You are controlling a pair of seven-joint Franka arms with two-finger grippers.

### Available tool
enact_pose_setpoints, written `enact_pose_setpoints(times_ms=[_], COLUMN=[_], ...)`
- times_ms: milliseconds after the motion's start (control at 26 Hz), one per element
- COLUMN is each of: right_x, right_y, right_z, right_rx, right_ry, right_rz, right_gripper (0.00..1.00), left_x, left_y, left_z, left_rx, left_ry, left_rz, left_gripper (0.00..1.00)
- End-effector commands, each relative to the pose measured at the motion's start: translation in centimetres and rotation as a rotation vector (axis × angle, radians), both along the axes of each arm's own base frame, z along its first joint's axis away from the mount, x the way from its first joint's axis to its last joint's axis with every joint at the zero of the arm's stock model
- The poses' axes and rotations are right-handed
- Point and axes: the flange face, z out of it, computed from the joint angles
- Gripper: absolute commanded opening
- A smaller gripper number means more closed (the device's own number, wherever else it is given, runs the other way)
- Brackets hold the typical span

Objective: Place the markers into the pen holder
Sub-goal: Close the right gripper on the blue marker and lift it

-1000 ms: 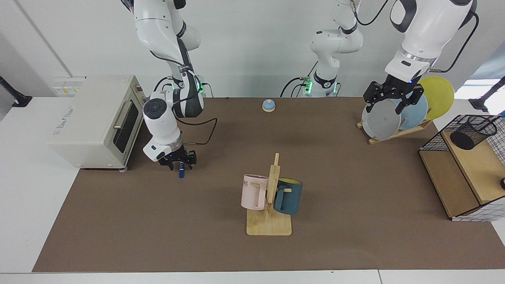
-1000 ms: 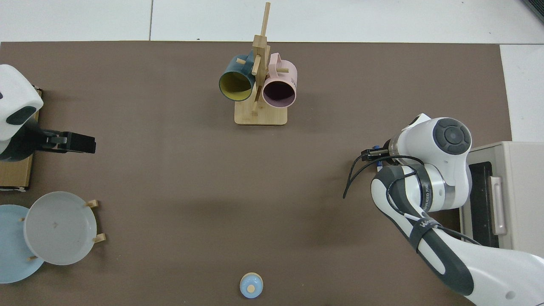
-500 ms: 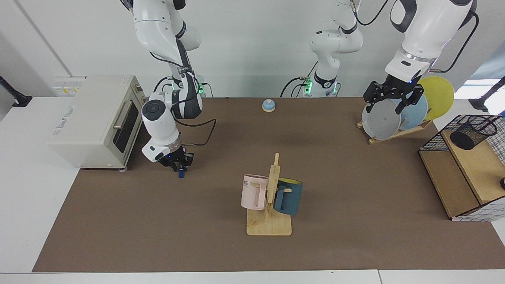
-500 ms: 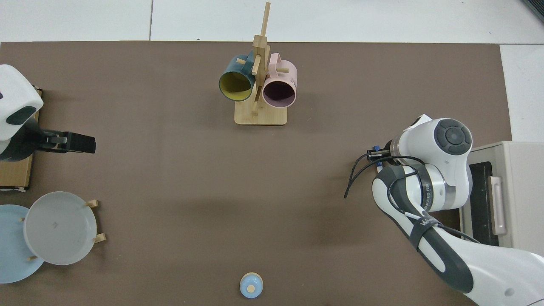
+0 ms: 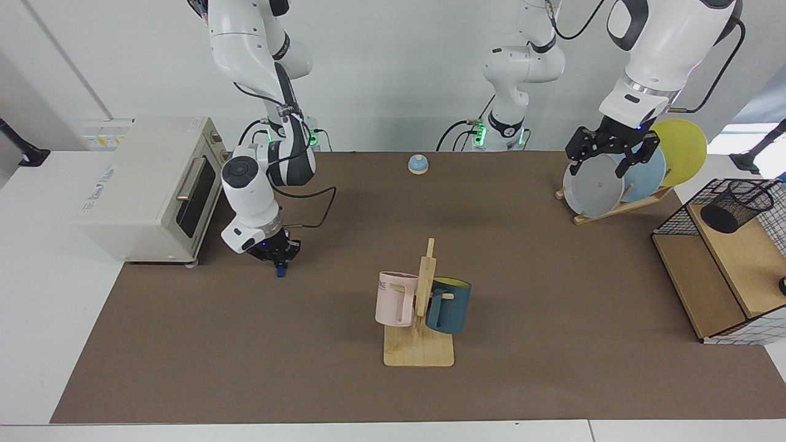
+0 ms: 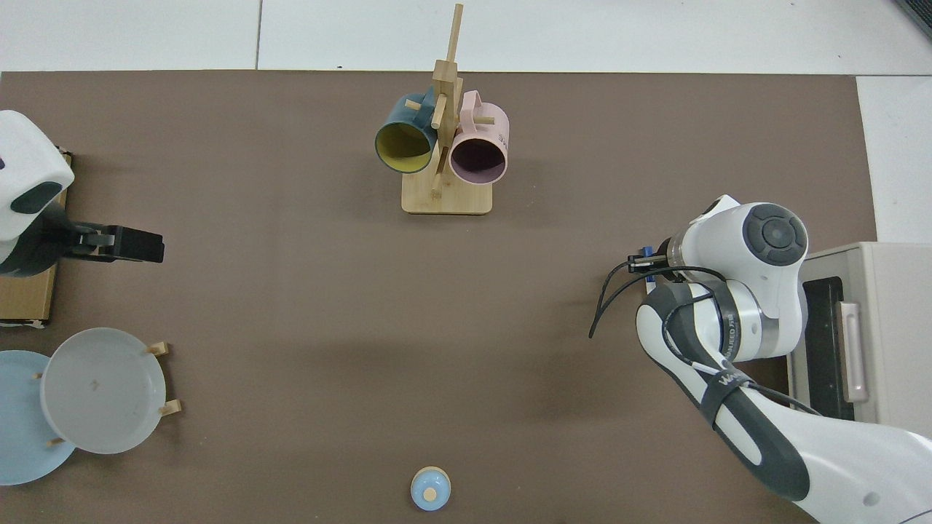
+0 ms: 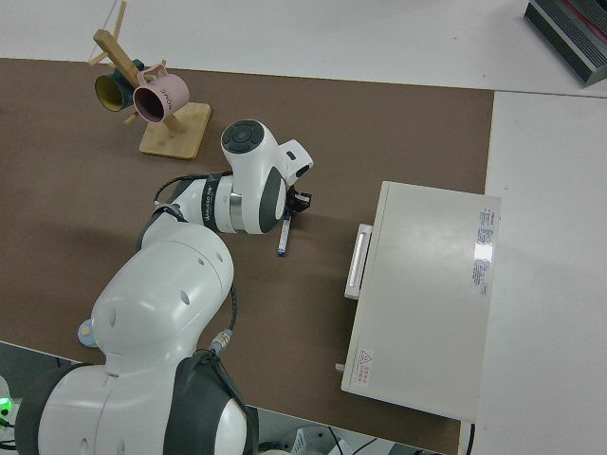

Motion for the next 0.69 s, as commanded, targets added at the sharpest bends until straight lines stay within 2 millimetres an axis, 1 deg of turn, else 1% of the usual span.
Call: enact_pose_setpoints(times_ms=[0,154,231,346,385,462,500,538,654], right_x=[1.1,2.1,2.3,2.2,2.0,1.4,1.1,0.7,0.1], right_y=[1.0,2.5,3.3,5.0,5.8,7.5,8.0,8.8,12.1], right_z=[4.8,9.1,10.6,13.1,13.8,14.1,14.2,14.7,18.0], right_rx=[0.064,0.161,0.183,0.209,0.220,0.239,0.244,0.246,0.270], right_ry=[0.041,0.119,0.149,0.173,0.187,0.234,0.255,0.271,0.275], right_rz=[-0.105,-0.205,-0.254,-0.336,-0.364,-0.416,-0.449,-0.481,-0.563], right_gripper=[0.00,0.00,0.00,0.00,0.00,0.00,0.00,0.00,0.00], left_x=[-0.4,-0.4,-0.4,-0.4,-0.4,-0.4,-0.4,-0.4,-0.4], left_y=[0.4,0.4,0.4,0.4,0.4,0.4,0.4,0.4,0.4], left_z=[0.4,0.6,0.5,0.5,0.6,0.6,0.5,0.6,0.5], left_rx=[0.012,0.012,0.012,0.012,0.012,0.012,0.012,0.012,0.012], left_ry=[0.006,0.003,0.005,0.005,0.003,0.003,0.005,0.003,0.005], left_rz=[-0.005,-0.005,-0.007,-0.005,-0.005,-0.005,-0.005,-0.005,-0.005], left_gripper=[1.00,1.00,1.00,1.00,1.00,1.00,1.00,1.00,1.00])
